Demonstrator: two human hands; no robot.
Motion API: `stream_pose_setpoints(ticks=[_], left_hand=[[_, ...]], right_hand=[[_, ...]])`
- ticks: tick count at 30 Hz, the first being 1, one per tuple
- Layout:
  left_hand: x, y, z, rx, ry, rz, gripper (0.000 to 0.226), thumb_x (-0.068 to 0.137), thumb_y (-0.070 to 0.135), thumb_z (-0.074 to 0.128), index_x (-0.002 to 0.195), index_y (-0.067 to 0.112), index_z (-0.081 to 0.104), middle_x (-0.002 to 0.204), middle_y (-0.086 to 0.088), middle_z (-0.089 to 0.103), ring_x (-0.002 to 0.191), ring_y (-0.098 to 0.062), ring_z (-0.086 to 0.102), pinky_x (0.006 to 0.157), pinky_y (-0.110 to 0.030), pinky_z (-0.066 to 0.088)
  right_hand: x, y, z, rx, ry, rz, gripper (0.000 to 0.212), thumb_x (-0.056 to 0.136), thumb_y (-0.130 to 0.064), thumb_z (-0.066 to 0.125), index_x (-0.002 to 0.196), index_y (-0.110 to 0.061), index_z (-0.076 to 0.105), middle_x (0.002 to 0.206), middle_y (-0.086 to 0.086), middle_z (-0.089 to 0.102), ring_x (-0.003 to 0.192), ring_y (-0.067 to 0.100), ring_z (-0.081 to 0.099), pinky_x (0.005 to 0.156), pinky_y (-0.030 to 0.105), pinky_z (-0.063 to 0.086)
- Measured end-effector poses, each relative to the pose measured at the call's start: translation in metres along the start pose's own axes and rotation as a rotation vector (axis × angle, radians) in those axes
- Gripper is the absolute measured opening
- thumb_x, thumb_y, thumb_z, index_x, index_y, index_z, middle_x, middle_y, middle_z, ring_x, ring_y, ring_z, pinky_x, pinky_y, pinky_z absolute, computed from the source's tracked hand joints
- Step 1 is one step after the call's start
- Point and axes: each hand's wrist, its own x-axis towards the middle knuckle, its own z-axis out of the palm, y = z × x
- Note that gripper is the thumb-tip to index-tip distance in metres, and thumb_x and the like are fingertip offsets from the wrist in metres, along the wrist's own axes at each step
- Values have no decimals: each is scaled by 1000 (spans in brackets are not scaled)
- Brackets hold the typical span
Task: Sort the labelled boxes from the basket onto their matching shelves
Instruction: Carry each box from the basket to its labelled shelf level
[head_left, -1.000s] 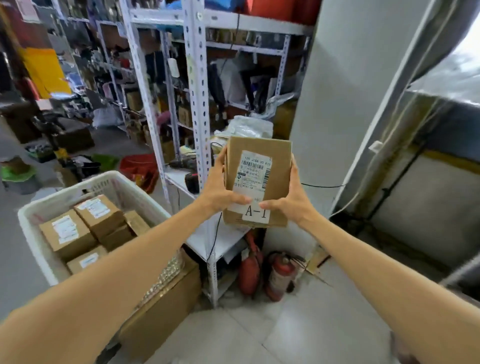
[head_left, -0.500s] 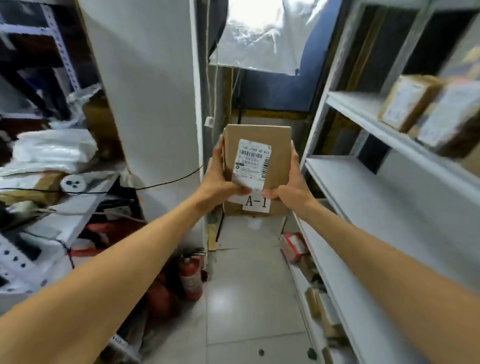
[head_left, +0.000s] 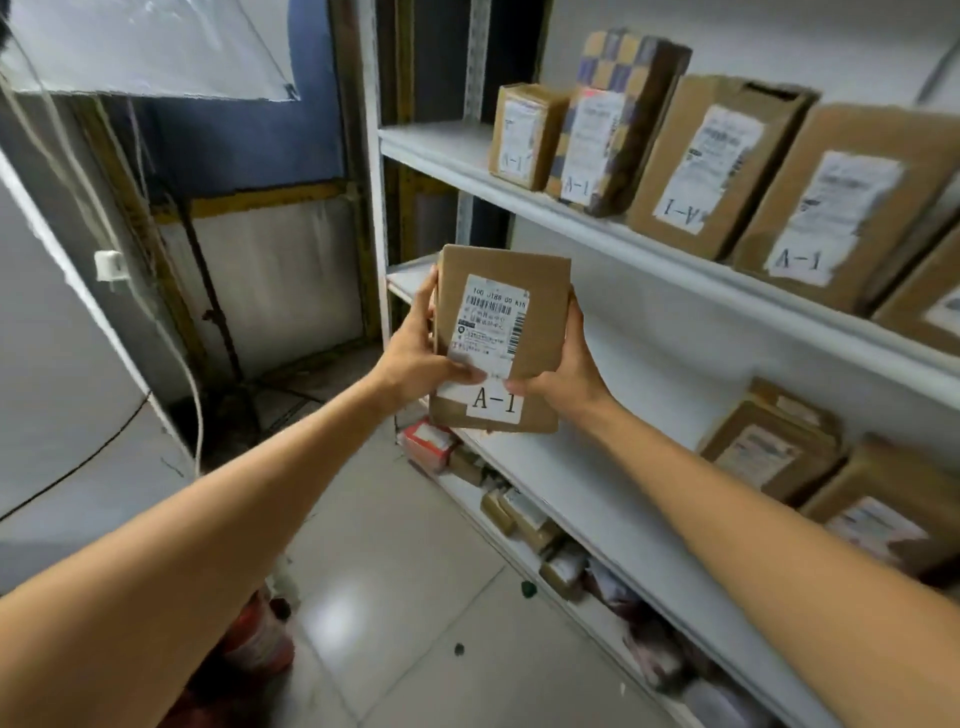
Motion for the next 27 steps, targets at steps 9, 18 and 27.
stream_pose_setpoints(ticks=[9,18,27], left_hand=[[47,-34,108,-64,-321,-45,119,60,-18,75,139,51,18,123,2,50,118,-26,55,82,-48,57],[119,-61,159,-24,-455,-102,121,55,-3,82,142,51,18,132,-9,49,115,-31,58,79,-51,57],[193,-103,187,59,-443,-218,128,52,4,86,148,46,13,120,-9,54,111,-31,60,79,-48,57]], right_hand=[[-54,73,-74,0,294,228,131,60,1,86,153,-29,-1,131,-6,47,120,13,44,95,29,42],[-18,133,-124,46,324,340,132,58,-1,88,153,-34,3,131,-7,48,124,16,43,103,38,42],[43,193,-144,44,299,438,123,59,-7,90,151,-33,14,130,-7,52,120,18,50,95,35,50]])
